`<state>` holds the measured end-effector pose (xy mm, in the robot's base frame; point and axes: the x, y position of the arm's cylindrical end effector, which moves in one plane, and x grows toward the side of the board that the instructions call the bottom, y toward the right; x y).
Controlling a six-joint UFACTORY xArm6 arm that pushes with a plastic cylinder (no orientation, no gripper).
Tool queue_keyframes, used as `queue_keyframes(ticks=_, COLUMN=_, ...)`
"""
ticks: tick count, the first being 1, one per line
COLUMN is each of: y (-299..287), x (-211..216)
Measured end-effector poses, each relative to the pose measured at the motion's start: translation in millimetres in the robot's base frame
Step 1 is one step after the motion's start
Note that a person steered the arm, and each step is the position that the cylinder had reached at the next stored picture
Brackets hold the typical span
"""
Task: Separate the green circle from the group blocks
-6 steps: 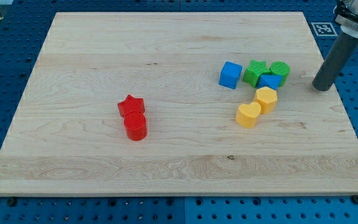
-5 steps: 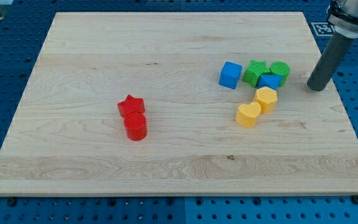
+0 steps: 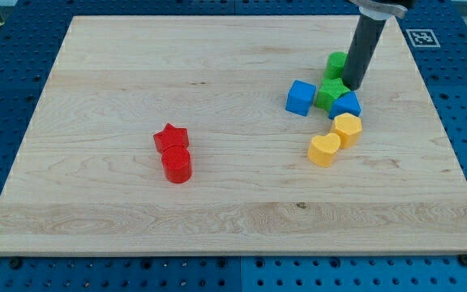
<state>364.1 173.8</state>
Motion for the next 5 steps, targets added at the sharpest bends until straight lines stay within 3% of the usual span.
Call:
queue_keyframes(ticks=3, y=35, x=-1)
queue_keyframes(ticks=4, y=32, x=-27)
queue_keyframes(ticks=5, y=-8, x=-28)
